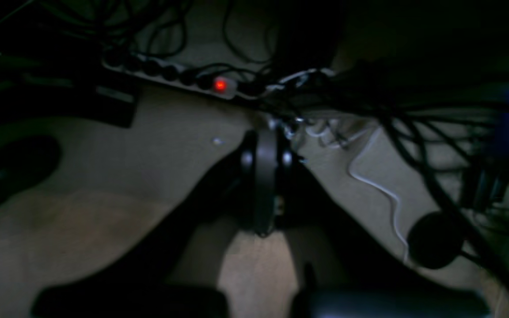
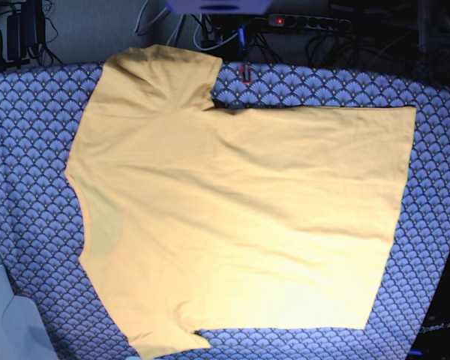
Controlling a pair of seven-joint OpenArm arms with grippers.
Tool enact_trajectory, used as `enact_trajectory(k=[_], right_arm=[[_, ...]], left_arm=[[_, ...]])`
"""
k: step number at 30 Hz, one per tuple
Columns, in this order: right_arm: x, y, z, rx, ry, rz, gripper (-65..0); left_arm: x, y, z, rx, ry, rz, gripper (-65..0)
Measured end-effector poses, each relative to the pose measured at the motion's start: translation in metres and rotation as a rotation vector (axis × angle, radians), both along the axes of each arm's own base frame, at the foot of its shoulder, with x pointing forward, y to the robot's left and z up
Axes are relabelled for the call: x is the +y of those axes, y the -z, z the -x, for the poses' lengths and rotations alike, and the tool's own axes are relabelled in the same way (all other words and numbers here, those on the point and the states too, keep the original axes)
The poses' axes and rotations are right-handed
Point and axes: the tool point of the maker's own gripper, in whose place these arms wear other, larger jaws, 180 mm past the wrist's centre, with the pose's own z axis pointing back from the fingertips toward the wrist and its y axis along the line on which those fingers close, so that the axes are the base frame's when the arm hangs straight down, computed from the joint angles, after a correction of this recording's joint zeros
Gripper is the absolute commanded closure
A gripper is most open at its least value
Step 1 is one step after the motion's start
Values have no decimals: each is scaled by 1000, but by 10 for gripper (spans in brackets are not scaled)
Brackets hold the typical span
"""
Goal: Fold the T-shirt properly
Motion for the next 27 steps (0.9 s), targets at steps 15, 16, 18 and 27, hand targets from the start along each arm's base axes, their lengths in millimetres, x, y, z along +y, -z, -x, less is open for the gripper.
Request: enact_trajectory(k=[15,16,18,27], right_arm=[[3,-46,-8,-171,-38,-8,0],[5,-59,-9,-204,-45,-10,0],[5,-77,-10,-224,-55,-13,0],[19,-148,-84,-315,-101,-47,0]], left_arm=[[-18,-50,43,-139,-93,-29,0],[-16,-52,46,-138,-96,-28,0],[-15,-56,58,-118,-96,-29,0],[-22,-115,44,-329,-116,0,0]])
